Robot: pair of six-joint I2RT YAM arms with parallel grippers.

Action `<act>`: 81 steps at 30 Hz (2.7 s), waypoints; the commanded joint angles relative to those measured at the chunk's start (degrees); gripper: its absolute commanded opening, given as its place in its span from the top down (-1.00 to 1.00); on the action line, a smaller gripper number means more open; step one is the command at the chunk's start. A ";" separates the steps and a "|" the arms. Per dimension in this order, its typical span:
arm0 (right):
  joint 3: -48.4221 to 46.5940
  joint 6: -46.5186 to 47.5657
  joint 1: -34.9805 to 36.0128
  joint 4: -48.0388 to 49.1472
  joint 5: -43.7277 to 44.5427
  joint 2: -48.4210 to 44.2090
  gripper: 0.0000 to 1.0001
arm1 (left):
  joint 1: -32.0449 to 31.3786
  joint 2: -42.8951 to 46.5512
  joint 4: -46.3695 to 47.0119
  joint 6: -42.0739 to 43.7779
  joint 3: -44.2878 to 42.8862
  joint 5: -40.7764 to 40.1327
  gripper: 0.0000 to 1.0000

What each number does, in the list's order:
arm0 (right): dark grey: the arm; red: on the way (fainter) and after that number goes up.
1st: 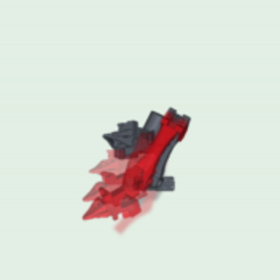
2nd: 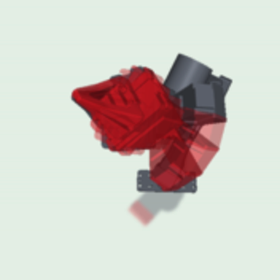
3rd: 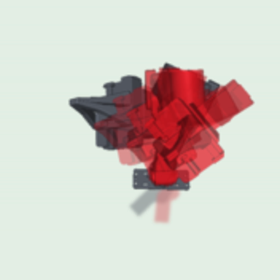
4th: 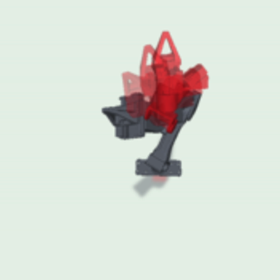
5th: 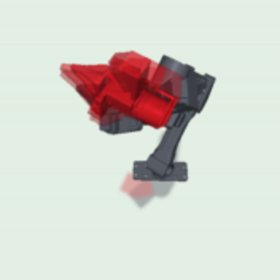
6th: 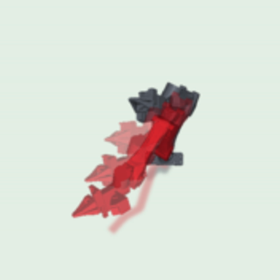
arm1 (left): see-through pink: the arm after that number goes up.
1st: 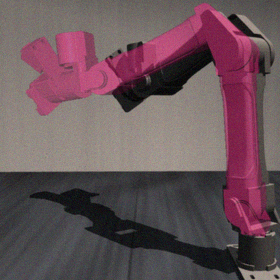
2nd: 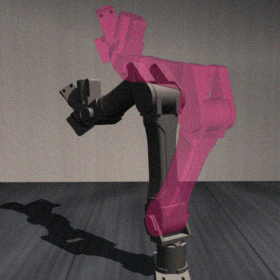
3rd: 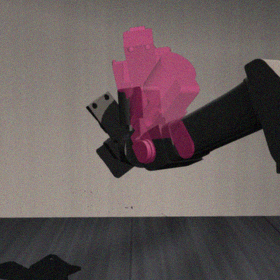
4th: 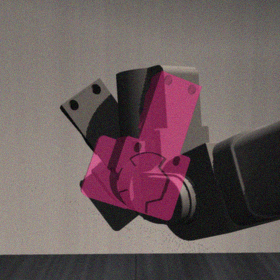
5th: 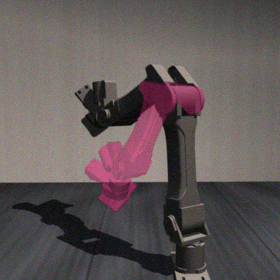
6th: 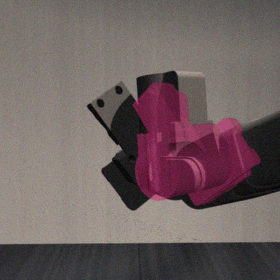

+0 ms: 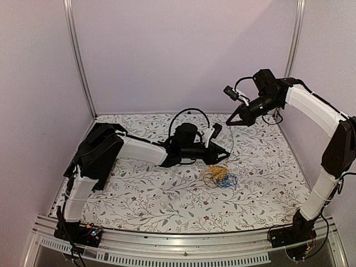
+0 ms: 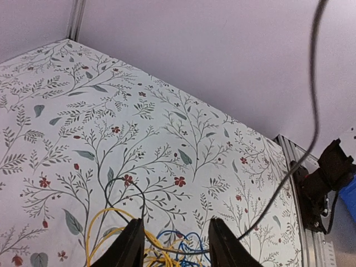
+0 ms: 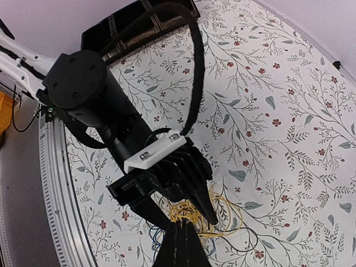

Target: Untangle the cables

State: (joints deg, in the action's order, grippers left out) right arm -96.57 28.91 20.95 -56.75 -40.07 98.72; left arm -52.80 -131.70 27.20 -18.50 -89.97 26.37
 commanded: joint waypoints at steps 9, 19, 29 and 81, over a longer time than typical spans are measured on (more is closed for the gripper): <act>-24.78 -6.13 0.16 -3.55 -4.65 -3.66 1.00 | -3.79 -7.69 0.85 -2.12 -1.27 -4.95 0.71; -43.64 -18.58 0.14 10.84 -0.78 -6.44 1.00 | -3.35 -7.82 0.60 -2.87 1.90 -4.89 1.00; -49.50 -21.61 0.13 23.76 6.62 -8.44 1.00 | -1.76 -5.32 -0.53 -3.13 2.38 -5.62 0.64; -31.84 -24.51 6.39 30.56 3.58 4.34 1.00 | 4.54 22.78 -18.61 5.15 1.56 -18.33 -0.01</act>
State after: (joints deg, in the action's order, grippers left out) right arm -127.04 5.13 26.85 -27.38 -35.86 103.26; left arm -48.86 -106.89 6.70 -12.71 -85.32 7.25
